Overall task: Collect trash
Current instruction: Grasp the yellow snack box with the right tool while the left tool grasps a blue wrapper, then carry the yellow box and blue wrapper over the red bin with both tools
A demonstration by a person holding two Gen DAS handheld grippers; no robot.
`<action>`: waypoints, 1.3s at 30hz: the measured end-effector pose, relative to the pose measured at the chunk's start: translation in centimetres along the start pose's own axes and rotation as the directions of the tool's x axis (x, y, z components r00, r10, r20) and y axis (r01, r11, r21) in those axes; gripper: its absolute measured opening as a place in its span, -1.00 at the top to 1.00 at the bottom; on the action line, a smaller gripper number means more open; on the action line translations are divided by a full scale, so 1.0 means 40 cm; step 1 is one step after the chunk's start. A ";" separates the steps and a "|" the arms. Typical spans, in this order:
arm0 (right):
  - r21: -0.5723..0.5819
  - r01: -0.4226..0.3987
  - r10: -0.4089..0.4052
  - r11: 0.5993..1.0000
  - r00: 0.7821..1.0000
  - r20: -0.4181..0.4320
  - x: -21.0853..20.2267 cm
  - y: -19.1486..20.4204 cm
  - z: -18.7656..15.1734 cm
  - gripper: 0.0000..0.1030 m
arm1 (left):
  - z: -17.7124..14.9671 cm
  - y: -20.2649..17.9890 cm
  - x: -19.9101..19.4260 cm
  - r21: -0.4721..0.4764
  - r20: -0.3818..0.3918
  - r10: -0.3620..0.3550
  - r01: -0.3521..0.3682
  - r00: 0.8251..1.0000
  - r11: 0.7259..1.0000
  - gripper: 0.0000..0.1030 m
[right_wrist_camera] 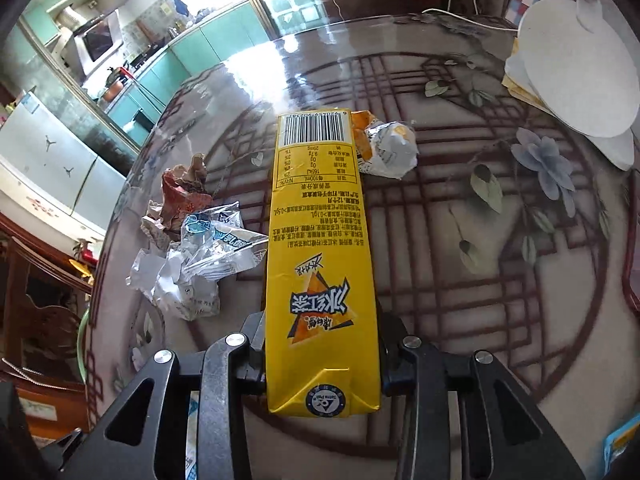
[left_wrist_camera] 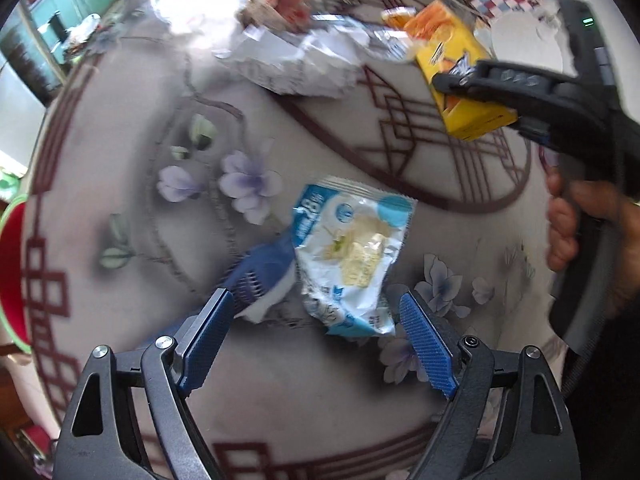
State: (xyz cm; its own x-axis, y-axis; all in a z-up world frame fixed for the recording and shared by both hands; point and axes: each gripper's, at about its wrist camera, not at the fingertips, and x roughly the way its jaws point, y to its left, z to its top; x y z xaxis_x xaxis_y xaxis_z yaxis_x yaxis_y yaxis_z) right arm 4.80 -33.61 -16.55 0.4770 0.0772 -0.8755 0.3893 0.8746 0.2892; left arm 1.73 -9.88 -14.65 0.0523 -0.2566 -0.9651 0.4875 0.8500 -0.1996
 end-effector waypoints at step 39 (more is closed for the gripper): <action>-0.165 -0.085 0.099 0.983 0.992 0.078 -0.200 0.218 -0.098 0.32 | -0.067 0.267 -0.241 -0.275 0.285 0.131 -0.050 0.949 0.960 1.00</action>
State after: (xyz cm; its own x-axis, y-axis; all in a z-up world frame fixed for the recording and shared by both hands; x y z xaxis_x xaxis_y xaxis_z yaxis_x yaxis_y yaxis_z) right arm 1.26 -24.73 -8.54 0.5733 0.1258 -0.8096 0.2117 0.9318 0.2947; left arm 4.10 2.92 -7.95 0.3622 -0.2630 -0.8942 0.2261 0.9555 -0.1895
